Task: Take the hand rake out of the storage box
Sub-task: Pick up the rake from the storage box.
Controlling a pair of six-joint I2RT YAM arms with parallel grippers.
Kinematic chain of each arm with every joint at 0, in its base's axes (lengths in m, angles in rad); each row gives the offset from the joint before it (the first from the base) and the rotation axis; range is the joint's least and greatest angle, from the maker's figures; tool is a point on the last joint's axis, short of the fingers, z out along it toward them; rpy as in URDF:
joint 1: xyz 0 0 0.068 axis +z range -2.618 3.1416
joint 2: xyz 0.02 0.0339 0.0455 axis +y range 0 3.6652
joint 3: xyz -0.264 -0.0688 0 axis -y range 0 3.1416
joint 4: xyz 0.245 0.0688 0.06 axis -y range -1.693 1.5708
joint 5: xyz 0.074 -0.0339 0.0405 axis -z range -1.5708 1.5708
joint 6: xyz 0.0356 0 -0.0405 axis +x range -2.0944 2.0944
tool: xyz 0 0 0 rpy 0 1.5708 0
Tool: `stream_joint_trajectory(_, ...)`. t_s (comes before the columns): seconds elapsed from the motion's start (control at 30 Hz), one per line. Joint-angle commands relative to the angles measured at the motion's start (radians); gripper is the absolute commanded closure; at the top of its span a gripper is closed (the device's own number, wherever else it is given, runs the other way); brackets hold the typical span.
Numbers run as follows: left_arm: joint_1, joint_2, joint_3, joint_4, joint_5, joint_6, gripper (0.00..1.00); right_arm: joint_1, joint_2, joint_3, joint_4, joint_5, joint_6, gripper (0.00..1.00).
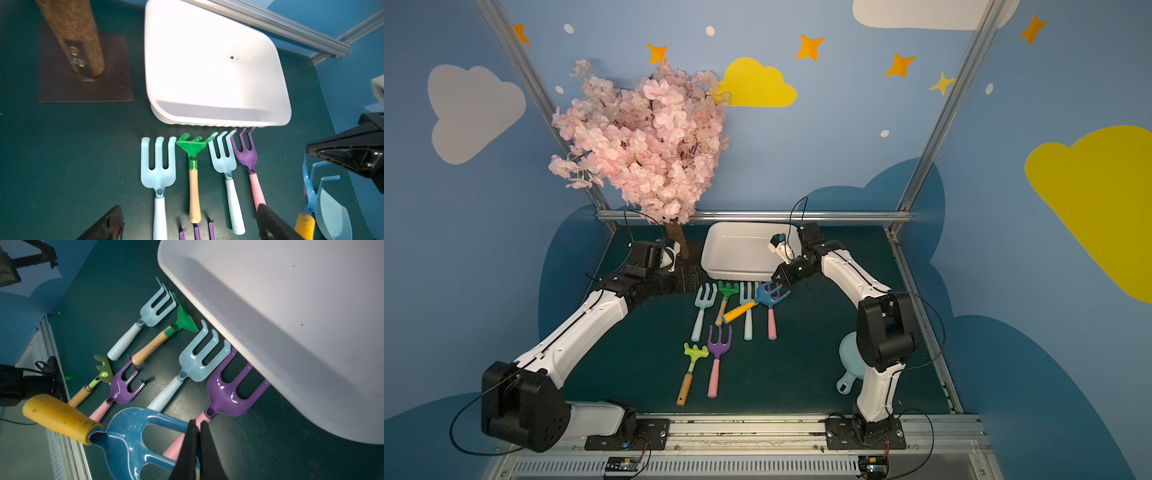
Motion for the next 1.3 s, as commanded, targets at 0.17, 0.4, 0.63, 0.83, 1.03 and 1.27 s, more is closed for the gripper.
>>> stream_joint_trajectory(0.17, -0.136, -0.121, -0.133, 0.104, -0.068, 0.031, 0.00, 0.055, -0.096, -0.249, 0.267, -0.101, -0.137, 1.00)
stream_joint_trajectory(0.4, -0.337, -0.262, -0.288, 0.066, -0.198, -0.039, 0.00, 0.154, -0.102, -0.332, 0.306, -0.061, -0.228, 1.00)
stream_joint_trajectory(0.63, -0.466, -0.372, -0.390, 0.032, -0.175, -0.039, 0.07, 0.219, -0.048, -0.271, 0.286, -0.048, -0.216, 1.00)
stream_joint_trajectory(0.83, -0.657, -0.324, -0.386, 0.002, -0.313, -0.004, 0.35, 0.237, 0.002, -0.166, 0.187, -0.081, -0.196, 1.00)
stream_joint_trajectory(1.03, -0.760, -0.170, -0.350, -0.002, -0.435, -0.004, 0.31, 0.239, 0.023, -0.121, 0.132, -0.103, -0.174, 1.00)
stream_joint_trajectory(1.27, -0.783, -0.037, -0.300, 0.003, -0.513, 0.000, 0.44, 0.245, 0.035, -0.105, 0.092, -0.122, -0.175, 1.00)
